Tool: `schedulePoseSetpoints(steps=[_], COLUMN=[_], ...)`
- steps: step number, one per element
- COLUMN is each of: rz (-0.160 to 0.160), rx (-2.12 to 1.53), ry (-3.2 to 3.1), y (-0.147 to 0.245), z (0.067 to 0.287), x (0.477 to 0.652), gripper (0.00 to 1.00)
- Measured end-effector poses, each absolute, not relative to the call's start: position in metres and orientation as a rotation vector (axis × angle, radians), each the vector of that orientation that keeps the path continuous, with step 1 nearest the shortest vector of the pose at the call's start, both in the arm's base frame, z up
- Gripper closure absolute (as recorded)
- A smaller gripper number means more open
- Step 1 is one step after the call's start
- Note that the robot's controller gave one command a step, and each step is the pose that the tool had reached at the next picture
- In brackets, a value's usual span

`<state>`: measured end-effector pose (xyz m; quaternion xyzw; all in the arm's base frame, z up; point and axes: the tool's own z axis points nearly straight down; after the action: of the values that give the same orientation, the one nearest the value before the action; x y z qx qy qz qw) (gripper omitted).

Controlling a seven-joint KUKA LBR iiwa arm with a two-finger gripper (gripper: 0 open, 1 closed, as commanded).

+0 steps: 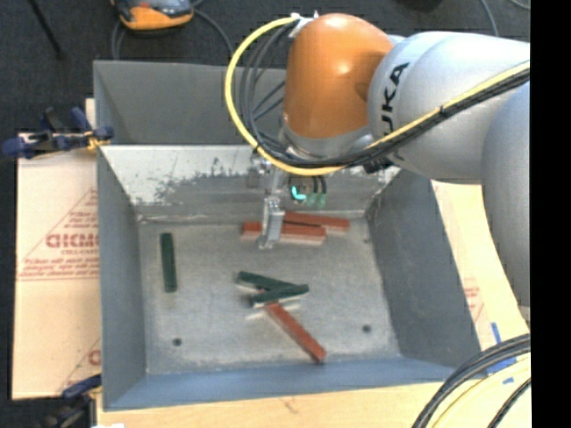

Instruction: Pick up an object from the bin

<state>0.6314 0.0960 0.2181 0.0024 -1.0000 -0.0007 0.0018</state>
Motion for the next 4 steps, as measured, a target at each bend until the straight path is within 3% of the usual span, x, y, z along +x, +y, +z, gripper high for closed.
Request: schedulePoseSetpoints(steps=[1, 2, 3, 4], rz=[-0.004, -0.004, -0.001, -0.003], rx=[0.005, -0.105, -0.210, -0.381], ry=[-3.147, -3.147, -3.130, -3.123], y=[0.096, 0.073, 0.056, 0.046], z=[0.223, 0.150, 0.130, 0.115], x=[0.633, 0.600, 0.581, 0.574], gripper=[0.00, 0.00, 0.00, 0.00])
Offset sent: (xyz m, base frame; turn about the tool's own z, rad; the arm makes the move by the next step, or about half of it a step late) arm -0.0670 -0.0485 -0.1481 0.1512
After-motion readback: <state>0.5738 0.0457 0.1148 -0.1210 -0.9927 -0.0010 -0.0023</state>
